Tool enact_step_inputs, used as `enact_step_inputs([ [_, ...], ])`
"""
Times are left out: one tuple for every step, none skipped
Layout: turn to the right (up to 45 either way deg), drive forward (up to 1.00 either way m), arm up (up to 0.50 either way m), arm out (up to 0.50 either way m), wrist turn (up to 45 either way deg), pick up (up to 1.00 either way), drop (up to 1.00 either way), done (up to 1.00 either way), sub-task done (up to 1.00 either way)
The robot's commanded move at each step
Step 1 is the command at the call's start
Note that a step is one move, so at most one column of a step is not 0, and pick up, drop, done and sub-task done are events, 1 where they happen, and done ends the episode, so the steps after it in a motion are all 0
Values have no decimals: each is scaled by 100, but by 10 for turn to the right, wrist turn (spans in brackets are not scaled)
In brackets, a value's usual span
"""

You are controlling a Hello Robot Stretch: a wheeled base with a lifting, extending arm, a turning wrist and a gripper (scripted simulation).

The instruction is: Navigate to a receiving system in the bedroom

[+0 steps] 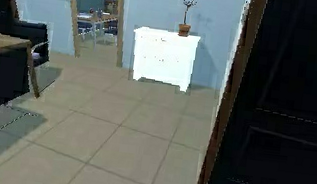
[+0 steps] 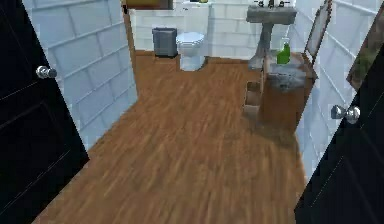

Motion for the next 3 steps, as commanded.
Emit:
enact_step_inputs([
  [450,0,0,0,0,0,0,0,0],
  [390,0,0,0,0,0,0,0,0],
  [0,100,0,0,0,0,0,0,0],
])
